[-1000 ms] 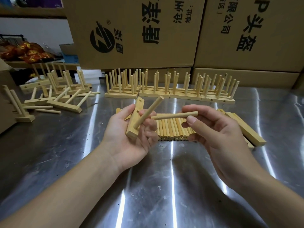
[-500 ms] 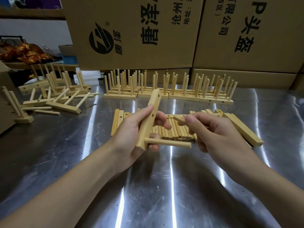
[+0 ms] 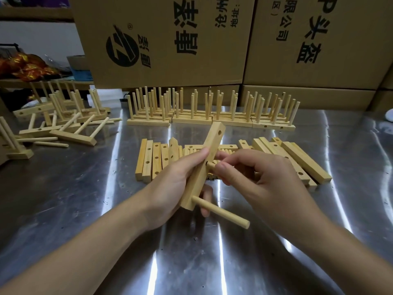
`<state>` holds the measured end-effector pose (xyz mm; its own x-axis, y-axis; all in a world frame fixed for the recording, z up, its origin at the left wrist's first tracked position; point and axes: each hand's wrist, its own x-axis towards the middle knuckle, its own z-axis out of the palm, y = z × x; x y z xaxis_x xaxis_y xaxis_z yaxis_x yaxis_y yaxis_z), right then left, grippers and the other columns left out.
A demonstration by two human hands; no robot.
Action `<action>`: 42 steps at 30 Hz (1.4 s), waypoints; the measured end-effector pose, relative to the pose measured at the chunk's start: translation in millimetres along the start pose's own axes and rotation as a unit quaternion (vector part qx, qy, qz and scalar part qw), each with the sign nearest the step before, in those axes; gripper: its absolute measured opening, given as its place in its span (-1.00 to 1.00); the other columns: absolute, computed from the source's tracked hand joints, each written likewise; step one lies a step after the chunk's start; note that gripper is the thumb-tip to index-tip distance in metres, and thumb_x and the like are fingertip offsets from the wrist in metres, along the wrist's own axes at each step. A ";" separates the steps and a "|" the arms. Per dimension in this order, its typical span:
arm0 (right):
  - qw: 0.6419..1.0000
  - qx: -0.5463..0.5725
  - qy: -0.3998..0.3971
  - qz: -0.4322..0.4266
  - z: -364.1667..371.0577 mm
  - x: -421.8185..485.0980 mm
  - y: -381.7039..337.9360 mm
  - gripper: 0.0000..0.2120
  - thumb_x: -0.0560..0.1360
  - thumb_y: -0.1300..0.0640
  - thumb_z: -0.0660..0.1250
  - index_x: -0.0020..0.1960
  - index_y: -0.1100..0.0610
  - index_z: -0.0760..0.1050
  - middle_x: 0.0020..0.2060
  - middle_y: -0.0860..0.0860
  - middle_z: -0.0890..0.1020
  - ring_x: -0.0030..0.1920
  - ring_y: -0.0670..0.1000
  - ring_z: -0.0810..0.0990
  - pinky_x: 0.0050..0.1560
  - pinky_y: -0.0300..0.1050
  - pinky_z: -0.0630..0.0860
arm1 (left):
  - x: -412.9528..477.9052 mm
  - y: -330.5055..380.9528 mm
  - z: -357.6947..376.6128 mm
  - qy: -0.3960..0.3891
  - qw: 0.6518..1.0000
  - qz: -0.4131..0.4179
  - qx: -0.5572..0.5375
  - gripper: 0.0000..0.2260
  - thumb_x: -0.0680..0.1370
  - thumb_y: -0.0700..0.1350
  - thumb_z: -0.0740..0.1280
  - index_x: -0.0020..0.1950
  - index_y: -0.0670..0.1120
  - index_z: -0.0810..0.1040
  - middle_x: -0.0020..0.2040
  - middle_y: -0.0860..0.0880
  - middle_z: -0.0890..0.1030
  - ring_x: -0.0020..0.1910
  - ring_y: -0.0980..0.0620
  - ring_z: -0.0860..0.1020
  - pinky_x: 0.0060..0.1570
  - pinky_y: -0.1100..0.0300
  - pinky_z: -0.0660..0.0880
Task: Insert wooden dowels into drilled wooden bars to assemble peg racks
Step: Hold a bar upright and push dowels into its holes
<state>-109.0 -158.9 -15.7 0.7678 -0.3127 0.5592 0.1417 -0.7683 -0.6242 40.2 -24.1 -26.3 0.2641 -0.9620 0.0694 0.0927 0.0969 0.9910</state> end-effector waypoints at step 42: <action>0.968 0.167 -0.069 0.173 -7.2 1.9 -9.3 -0.50 0.69 -0.16 0.25 -0.32 0.11 0.54 -0.54 -0.05 0.27 -0.54 -0.07 0.20 -0.49 -0.23 0.20 | -3.7 -7.1 34.9 0.220 0.945 0.163 0.178 -0.62 0.75 0.20 0.01 0.12 0.11 0.58 -0.31 -0.25 0.52 -0.54 0.05 0.37 -0.56 0.24 0.33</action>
<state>-113.3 -156.3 -4.9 0.8781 -0.4242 0.2213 0.0378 -0.3994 -0.9160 5.0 -30.1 -29.6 0.6038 -0.6893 0.4002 -0.3705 0.2018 0.9066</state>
